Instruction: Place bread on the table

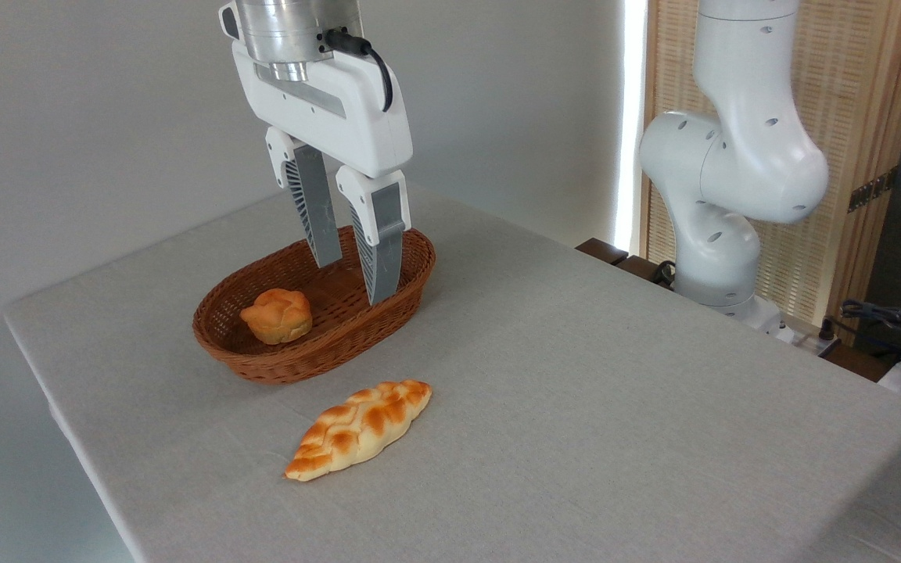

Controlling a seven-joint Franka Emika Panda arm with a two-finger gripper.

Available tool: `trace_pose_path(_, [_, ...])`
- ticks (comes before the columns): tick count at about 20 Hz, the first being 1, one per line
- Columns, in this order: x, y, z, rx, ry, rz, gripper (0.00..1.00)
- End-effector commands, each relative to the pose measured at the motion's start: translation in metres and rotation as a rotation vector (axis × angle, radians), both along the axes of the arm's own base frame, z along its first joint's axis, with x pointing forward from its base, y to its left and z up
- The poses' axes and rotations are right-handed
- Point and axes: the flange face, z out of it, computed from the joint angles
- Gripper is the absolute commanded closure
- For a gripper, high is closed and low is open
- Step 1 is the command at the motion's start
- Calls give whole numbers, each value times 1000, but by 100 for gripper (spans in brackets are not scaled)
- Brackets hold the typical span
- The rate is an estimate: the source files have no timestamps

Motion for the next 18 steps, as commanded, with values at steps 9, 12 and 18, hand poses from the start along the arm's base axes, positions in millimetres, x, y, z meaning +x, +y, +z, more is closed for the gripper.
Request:
trace_pose_path(9, [-3, 0, 1, -3, 29, 4, 0])
trace_pose_path(12, [-3, -2, 0, -5, 32, 0, 0])
trace_pose_path(18, [-6, -18, -9, -4, 50, -20, 0])
